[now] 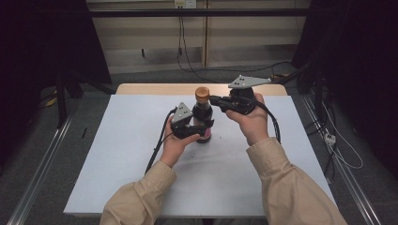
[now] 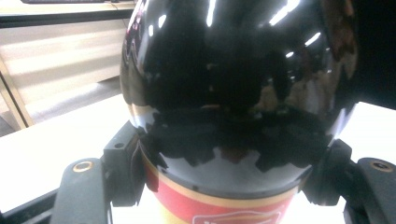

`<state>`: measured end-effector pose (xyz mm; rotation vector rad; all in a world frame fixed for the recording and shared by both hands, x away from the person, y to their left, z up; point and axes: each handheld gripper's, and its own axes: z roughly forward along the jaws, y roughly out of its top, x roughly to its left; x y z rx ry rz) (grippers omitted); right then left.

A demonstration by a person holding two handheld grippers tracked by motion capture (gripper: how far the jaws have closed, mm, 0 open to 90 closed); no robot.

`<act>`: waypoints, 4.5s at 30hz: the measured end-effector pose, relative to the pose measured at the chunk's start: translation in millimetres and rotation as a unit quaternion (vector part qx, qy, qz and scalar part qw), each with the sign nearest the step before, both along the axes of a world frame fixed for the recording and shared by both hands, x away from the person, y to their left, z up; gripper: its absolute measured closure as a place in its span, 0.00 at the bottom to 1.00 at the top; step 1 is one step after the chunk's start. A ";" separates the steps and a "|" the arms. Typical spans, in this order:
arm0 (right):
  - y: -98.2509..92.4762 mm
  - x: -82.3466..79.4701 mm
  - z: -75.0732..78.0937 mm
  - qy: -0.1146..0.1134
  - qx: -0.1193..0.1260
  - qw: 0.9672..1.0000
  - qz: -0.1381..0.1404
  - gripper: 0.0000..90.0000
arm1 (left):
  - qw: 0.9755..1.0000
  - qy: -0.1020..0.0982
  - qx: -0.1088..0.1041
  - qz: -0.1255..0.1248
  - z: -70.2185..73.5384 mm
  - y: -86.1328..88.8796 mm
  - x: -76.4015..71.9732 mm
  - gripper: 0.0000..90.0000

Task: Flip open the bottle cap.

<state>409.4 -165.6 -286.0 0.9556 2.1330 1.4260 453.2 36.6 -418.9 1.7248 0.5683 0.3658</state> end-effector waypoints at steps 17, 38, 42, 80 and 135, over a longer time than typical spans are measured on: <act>1.6 3.5 4.0 0.000 -0.008 1.000 -0.004 1.00 | 1.000 0.000 0.003 0.005 0.8 -0.3 -1.2 0.33; 2.0 4.2 7.7 0.005 -0.015 1.000 0.000 1.00 | 1.000 0.004 0.023 0.013 4.7 -1.0 -4.1 0.35; 4.0 4.9 9.2 0.005 -0.023 1.000 0.000 1.00 | 1.000 0.004 0.019 0.014 3.7 -0.3 -3.9 0.36; -17.2 -1.3 10.0 -0.014 0.011 1.000 0.004 1.00 | 0.999 -0.007 0.022 0.023 2.4 -3.9 -7.0 0.35; -2.5 7.4 7.5 0.006 0.000 1.000 0.013 1.00 | 1.000 -0.007 0.005 0.028 -0.8 -3.7 -5.4 0.34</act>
